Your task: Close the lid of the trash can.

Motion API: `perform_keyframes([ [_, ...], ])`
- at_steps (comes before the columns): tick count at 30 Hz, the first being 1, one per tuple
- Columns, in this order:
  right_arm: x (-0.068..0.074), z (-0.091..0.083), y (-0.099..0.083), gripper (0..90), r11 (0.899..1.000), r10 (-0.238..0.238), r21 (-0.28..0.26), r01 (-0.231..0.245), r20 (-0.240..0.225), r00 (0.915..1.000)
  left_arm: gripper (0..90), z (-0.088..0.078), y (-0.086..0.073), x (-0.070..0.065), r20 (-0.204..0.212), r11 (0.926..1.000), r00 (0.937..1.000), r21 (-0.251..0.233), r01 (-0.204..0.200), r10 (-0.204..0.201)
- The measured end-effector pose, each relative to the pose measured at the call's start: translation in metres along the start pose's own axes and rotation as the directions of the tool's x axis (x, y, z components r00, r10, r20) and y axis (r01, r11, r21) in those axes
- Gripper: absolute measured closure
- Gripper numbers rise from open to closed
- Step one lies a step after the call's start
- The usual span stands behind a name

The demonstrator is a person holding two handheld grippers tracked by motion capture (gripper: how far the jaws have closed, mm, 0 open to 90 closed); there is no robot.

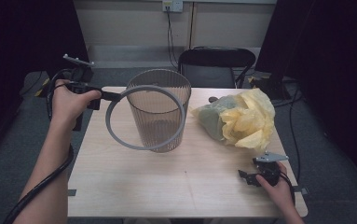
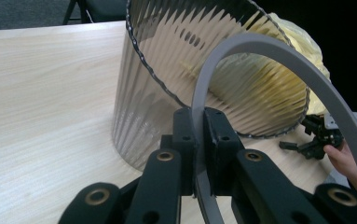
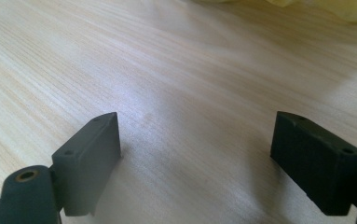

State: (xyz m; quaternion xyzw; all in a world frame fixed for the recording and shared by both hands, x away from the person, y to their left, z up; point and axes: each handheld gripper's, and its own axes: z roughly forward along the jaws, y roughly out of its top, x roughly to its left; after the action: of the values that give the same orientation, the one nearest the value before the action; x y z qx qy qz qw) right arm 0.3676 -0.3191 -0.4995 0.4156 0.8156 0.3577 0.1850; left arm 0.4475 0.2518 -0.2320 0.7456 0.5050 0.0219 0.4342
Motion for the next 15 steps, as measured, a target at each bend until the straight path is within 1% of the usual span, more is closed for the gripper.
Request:
perform_keyframes([
  [4, 0.0, 0.0, 0.0, 15.0, 1.0, 0.0, 0.001, 0.0, -0.004, 1.0, 84.0, 0.001, 0.005, -0.001, -0.011, 1.0, 0.9999, -0.004, 0.009, -0.009],
  [6, 0.0, 0.0, 0.0, 15.0, 1.0, -0.001, 0.001, 0.001, -0.005, 1.0, 84.0, 0.002, 0.007, 0.001, -0.01, 0.9998, 0.9998, -0.009, 0.02, -0.02],
  [9, 0.0, 0.0, 0.0, 14.9, 1.0, -0.001, 0.001, 0.001, -0.005, 1.0, 84.0, 0.004, 0.01, 0.004, -0.021, 0.9996, 0.9995, -0.014, 0.024, -0.024],
  [12, 0.0, 0.0, 0.0, 14.9, 1.0, -0.001, 0.001, 0.001, -0.006, 1.0, 84.0, 0.007, 0.014, 0.006, -0.023, 0.9993, 0.9991, -0.014, 0.035, -0.036],
  [13, 0.0, 0.0, 0.0, 14.9, 1.0, -0.001, 0.001, 0.001, -0.006, 1.0, 84.0, 0.007, 0.015, 0.007, -0.027, 0.9995, 0.9992, -0.009, 0.029, -0.029],
  [15, 0.0, 0.0, 0.0, 14.9, 1.0, -0.001, 0.001, 0.001, -0.006, 1.0, 84.0, 0.01, 0.017, 0.008, -0.029, 0.9994, 0.999, -0.015, 0.033, -0.033],
])
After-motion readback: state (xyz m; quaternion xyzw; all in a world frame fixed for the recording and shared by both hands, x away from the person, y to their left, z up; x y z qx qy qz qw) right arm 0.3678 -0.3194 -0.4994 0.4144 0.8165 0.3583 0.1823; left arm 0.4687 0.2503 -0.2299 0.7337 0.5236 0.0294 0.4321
